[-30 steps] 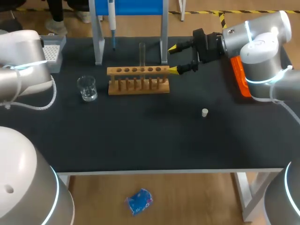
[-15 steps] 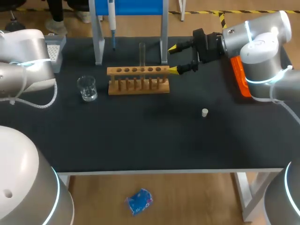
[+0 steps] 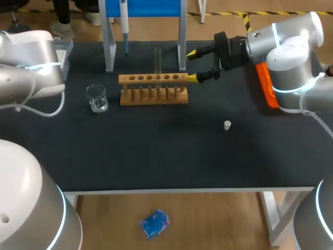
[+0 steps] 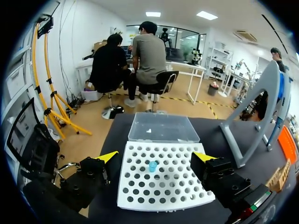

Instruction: Invert the test tube, pick up the pipette, mount the tip to pipette, aspirate from beaker and dispense into the tube, eject the tip, return the pipette, and cap with the stopper.

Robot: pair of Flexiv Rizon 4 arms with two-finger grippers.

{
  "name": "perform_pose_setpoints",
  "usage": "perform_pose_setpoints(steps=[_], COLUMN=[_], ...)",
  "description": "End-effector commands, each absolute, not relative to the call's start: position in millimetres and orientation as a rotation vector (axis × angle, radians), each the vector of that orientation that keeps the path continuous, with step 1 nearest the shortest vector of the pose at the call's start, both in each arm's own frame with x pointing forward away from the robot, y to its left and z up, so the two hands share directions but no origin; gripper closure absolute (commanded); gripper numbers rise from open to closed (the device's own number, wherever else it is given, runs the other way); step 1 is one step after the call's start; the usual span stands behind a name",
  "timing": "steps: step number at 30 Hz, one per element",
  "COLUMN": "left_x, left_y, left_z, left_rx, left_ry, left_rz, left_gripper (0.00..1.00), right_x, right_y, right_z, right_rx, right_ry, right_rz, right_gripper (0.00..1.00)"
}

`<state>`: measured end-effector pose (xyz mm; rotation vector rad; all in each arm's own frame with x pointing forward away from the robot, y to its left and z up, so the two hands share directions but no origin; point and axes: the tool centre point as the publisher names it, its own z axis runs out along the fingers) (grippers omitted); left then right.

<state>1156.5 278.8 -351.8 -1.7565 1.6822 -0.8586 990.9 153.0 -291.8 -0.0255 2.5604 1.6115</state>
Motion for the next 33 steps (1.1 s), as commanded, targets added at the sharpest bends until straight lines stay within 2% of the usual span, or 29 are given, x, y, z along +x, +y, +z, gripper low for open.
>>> perform_pose_setpoints(steps=[1,13,18,33], left_x=[1162.4,1162.8,1163.1,1161.0], left_y=[279.0,279.6,279.8,279.9], left_z=[-356.8,-362.6,-363.0,-365.3], left_rx=[-1.757,-1.759,-1.755,-1.747], left_ry=[1.684,1.682,1.682,1.691], left_rz=[-0.851,-0.836,-0.831,-0.806], left_gripper=[0.00,0.02,0.06,0.31], right_x=[991.0,991.0,991.0,991.0], right_y=[152.4,152.4,152.4,152.4], right_z=[-292.0,-292.0,-292.0,-292.0], right_rx=[-0.027,-0.027,-0.027,-0.027], right_ry=[2.560,2.560,2.560,2.560], right_rz=[1.613,1.613,1.613,1.613], right_gripper=[0.00,0.00,0.00,0.00])
